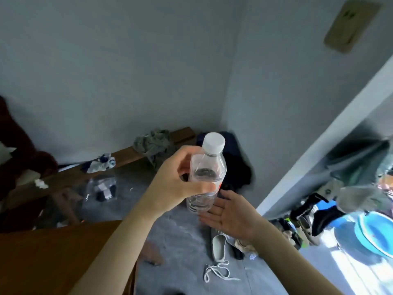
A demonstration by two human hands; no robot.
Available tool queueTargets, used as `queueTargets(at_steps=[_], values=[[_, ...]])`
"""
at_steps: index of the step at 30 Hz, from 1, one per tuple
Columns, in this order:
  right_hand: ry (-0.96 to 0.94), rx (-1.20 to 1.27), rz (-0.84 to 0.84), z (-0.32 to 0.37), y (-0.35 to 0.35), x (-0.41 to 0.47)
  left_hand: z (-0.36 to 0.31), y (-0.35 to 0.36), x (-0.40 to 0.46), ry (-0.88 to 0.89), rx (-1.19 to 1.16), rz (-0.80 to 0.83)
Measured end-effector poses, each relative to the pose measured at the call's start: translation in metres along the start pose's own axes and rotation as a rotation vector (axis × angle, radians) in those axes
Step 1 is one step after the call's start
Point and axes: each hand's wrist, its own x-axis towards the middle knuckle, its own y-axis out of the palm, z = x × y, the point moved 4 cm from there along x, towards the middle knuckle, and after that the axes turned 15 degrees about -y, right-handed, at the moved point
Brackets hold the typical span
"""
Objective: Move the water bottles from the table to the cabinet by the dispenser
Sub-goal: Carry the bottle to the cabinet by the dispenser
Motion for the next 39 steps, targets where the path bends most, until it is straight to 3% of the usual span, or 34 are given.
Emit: queueTargets(at_steps=[6, 13, 22, 30, 39], values=[[-0.141, 0.13, -0.127, 0.009, -0.094, -0.081, -0.029, 0.114, -0.01, 0.055, 0.062, 0.248], [-0.29, 0.336, -0.322, -0.022, -0.207, -0.209, -0.041, 0.269, -0.052, 0.003, 0.013, 0.544], [-0.569, 0.633, -0.643, -0.057, -0.297, -0.359, -0.085, 0.443, -0.119, 0.116, 0.088, 0.967], [-0.858, 0.816, -0.959, -0.099, -0.318, -0.454, -0.119, 0.552, -0.185, 0.353, 0.207, 1.39], [-1.164, 1.146, -1.318, -0.212, -0.271, -0.532, -0.119, 0.607, -0.327, 0.495, 0.311, 1.95]])
